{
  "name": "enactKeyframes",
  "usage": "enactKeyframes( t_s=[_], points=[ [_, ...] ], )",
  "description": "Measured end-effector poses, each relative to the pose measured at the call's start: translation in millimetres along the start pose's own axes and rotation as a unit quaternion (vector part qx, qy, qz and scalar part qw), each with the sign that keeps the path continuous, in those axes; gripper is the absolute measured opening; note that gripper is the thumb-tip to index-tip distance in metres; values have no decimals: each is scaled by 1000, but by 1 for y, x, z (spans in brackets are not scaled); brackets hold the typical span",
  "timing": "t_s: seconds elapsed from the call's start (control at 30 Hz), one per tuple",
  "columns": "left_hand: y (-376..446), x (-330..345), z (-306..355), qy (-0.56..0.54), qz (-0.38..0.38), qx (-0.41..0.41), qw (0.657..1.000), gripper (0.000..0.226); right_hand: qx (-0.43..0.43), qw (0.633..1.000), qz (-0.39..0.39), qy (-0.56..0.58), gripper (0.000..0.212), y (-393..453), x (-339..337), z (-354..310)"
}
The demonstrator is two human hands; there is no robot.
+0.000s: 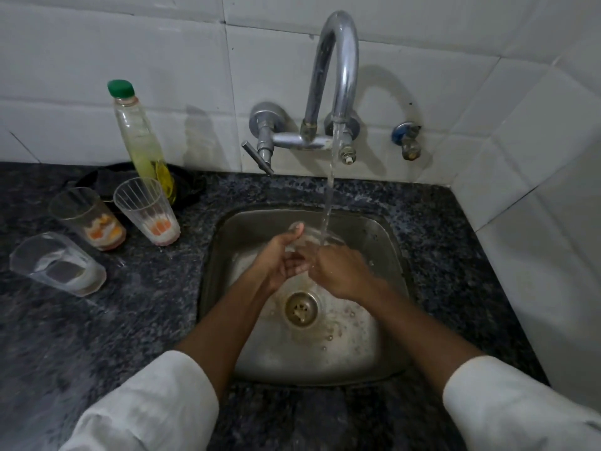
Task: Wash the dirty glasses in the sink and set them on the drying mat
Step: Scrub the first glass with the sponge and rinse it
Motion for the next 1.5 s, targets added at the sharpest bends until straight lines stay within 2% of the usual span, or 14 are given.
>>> enactKeyframes(
  t_s=[0.07,0.17,0.27,0.33,0.4,0.47,0.63,0.8,0.93,1.03,1.1,1.27,1.4,1.5],
  points=[
    [-3,2,-5,-23,-21,12,999,40,71,982,36,173,25,5,-5,-3],
    [-6,5,-8,-149,-72,52,985,37,117,847,60,515,18,9,-13,-12],
    [4,-1,3,-82,-36,45,995,37,-8,985,-4,175,29,5,-5,-11],
    [5,-4,0,-17,0,12,1000,42,-12,1000,-18,-4,31,4,2,-2],
    [0,-2,-3,-60,-51,37,996,43,38,980,9,193,24,7,-2,-6],
    [-4,3,-3,-165,-119,62,977,36,95,882,70,456,17,6,-12,-14],
    [4,0,3,-20,-36,3,999,51,-1,1000,4,-15,40,3,-1,-9],
    [-2,1,-8,-167,-120,43,978,43,49,913,69,398,21,6,-15,-11],
    [9,-7,-4,-50,-38,-13,998,49,-61,996,14,-59,33,3,-8,-12],
    [2,-10,-14,-74,-64,-6,995,51,-5,991,8,135,19,7,-8,-12],
    [-1,-5,-16,-184,-118,40,975,38,25,924,76,374,18,6,-14,-15],
    [0,-4,-6,-84,-79,-5,993,53,-65,998,13,-20,28,4,-4,-11],
    [2,-8,-10,-202,-134,39,969,47,-5,944,72,321,22,2,-13,-12],
    [3,-8,-5,-157,-115,25,980,37,-38,984,44,171,26,-1,-8,-13]
  ],
)
Point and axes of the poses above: each hand's wrist, its own y-axis towards the middle knuckle, its own x-axis out of the palm, z = x × y, the point moved 3 cm from there along y, towards the middle knuckle, and after that the axes turned 9 degrees about -y, right-handed, at the moved point
